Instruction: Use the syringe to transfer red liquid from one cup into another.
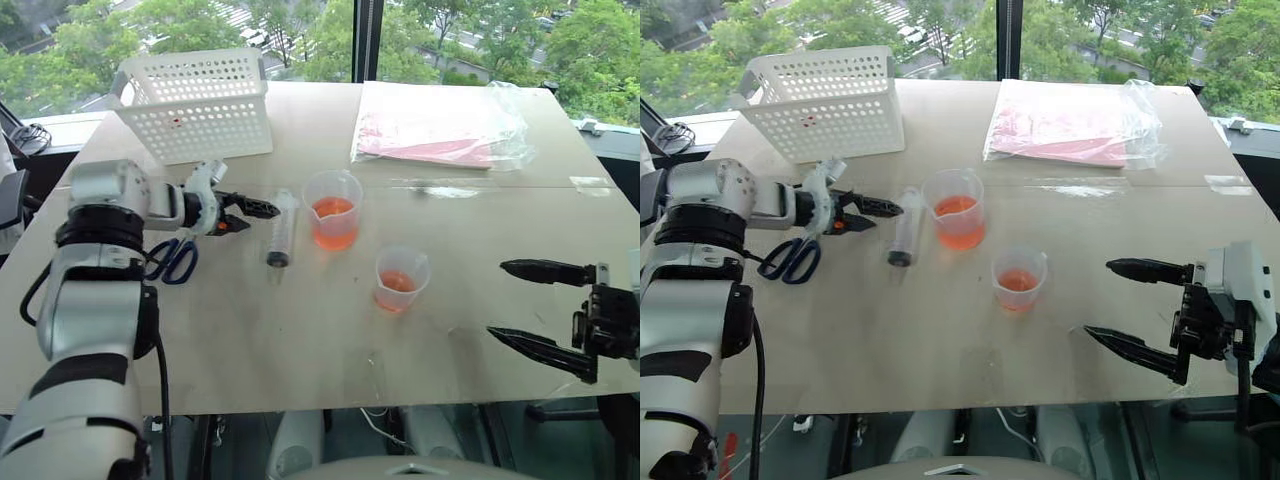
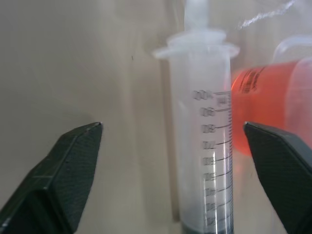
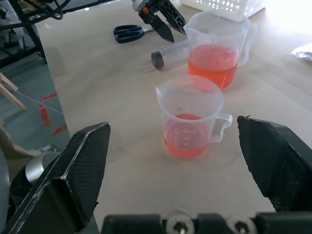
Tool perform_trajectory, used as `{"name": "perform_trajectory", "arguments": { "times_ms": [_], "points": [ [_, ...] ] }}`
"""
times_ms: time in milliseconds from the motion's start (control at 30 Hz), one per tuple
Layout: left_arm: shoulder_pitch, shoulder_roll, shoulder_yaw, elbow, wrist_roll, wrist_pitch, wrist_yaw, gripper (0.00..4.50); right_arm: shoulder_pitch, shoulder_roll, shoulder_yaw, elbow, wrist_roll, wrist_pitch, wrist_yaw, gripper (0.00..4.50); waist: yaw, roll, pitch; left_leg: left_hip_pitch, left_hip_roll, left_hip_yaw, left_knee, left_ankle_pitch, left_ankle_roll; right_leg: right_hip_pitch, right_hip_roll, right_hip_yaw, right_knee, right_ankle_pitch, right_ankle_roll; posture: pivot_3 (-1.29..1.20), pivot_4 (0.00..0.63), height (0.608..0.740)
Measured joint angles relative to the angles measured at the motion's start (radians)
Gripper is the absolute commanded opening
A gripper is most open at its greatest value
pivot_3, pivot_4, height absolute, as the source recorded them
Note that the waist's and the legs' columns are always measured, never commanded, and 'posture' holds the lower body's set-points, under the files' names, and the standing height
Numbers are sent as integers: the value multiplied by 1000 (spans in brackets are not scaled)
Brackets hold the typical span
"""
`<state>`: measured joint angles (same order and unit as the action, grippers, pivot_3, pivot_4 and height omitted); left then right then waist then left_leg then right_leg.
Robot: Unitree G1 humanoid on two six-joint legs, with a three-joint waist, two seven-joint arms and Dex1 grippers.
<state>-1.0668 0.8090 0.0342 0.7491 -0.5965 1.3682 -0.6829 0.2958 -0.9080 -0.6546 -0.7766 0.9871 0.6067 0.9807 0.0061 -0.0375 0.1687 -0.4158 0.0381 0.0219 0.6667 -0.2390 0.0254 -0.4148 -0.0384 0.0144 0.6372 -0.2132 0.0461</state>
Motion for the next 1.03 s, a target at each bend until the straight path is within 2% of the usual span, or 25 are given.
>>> {"name": "perform_trajectory", "arguments": {
  "times_ms": [67,100,133,200,267,467,633,800,933,1033],
  "points": [
    [88,23,157,-195,-56,83,29,4490,-41,4,-8,0,27,-17,-2,4500,-6,1,0,1,0,0,0,0,0,0,-2,1,2,1,1,0,150,740],
    [168,13,270,-358,-95,125,55,4490,-93,-5,-6,1,59,-22,-11,4500,-11,1,0,1,0,1,0,0,0,0,-3,1,2,1,1,0,150,740],
    [180,7,290,-389,-105,134,60,4490,-102,-9,-6,1,67,-23,-13,4500,-12,1,0,2,0,1,0,0,0,0,-4,0,3,1,2,0,150,740],
    [308,-40,421,-637,-140,128,109,4490,-167,-32,20,5,101,-22,-25,4500,-13,1,0,2,-1,1,0,0,0,0,-6,0,3,1,2,0,150,740],
    [372,-80,477,-768,-159,121,138,4490,-198,-42,42,16,118,-21,-29,4500,-7,1,0,2,-1,-1,1,0,0,1,-6,-2,3,1,1,0,150,740],
    [736,-105,529,-1175,-155,-235,31,4490,-210,-81,69,97,95,-19,42,4500,6,1,-1,2,-2,2,0,0,0,1,-7,0,2,-1,-2,0,150,740],
    [1038,-122,608,-1357,-215,-370,-96,4490,-80,-87,37,177,3,-25,138,4500,10,2,-1,2,-2,2,0,0,0,1,-8,-1,0,-1,-2,0,150,740],
    [1360,-140,633,-1431,-171,-542,-214,4490,69,-54,-12,283,-140,-79,223,4500,9,3,-2,2,-1,2,0,0,0,1,-7,-1,-1,-2,0,0,150,740],
    [1479,-170,644,-1434,-152,-629,-236,4490,123,-25,-12,377,-247,-140,246,4500,9,6,-5,3,-1,2,1,0,0,1,-9,-1,0,-4,2,0,150,740],
    [1512,-186,612,-1434,-118,-696,-233,4490,131,-6,-12,436,-287,-177,261,4500,8,9,-7,4,-1,2,1,0,0,1,-9,-1,-1,-4,2,0,150,740]
  ]
}}
